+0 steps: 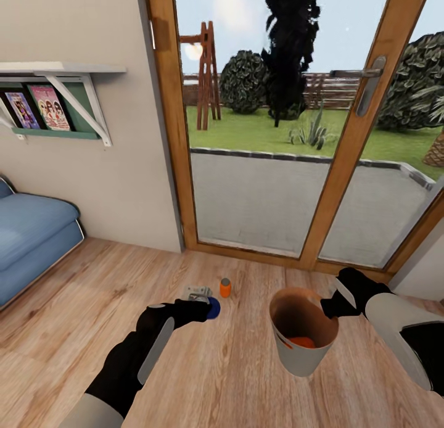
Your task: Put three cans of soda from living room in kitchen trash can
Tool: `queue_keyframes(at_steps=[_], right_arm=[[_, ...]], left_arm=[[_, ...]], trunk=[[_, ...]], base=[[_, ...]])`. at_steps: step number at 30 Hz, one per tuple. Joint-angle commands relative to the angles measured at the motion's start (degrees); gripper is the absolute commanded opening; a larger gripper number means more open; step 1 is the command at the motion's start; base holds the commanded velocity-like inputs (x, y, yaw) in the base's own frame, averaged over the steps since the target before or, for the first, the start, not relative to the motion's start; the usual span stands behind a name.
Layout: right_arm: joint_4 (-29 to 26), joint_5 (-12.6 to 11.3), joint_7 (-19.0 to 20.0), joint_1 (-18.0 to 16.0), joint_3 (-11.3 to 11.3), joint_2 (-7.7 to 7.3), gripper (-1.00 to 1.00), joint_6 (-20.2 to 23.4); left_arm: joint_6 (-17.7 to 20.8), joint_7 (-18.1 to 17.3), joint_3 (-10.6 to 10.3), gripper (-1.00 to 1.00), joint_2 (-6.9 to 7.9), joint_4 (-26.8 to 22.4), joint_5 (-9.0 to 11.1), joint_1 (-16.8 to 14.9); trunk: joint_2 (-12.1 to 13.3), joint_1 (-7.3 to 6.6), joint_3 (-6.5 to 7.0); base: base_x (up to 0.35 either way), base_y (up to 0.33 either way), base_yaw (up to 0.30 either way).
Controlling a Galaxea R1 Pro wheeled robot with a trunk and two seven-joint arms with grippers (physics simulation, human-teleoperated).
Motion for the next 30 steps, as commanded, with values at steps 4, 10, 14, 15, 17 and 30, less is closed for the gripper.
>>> queue_keyframes(at_steps=[4,10,14,15,17,30], right_arm=[[0.0,-0.7,0.2,0.0,-0.3,0.05,-1.00,0.0],[0.0,-0.6,0.2,0.0,-0.3,0.17,-1.00,0.0],[0.0,-0.6,0.2,0.0,-0.3,0.17,-1.00,0.0],[0.0,-0.6,0.2,0.0,-0.3,0.17,-1.00,0.0],[0.0,-0.6,0.2,0.0,-0.4,0.14,-1.00,0.0],[0.1,-0.6,-5.9,0.0,-0.5,0.25,-1.00,-3.3]], left_arm=[[1.7,-0.1,-0.3,-1.00,0.12,-1.1,0.0,0.1],[6.6,-0.5,-0.4,-1.00,0.09,-5.3,0.5,0.1],[8.1,-0.6,-0.6,-1.00,0.20,-11.0,0.4,0.1],[8.2,-0.6,-0.6,-1.00,0.21,-11.6,0.4,0.1],[8.4,-0.6,-0.6,-1.00,0.22,-12.6,0.5,0.1],[9.8,-0.6,-0.5,-1.00,0.24,-14.3,0.5,0.1]], trunk=[[0.0,0.00,0.01],[0.0,0.00,0.01],[0.0,0.00,0.01],[0.0,0.00,0.01],[0.0,0.00,0.01],[4.8,-2.64,2.16]], base=[[0.000,0.000,0.000],[0.000,0.000,0.000],[0.000,0.000,0.000],[0.000,0.000,0.000],[0.000,0.000,0.000],[0.000,0.000,0.000]])
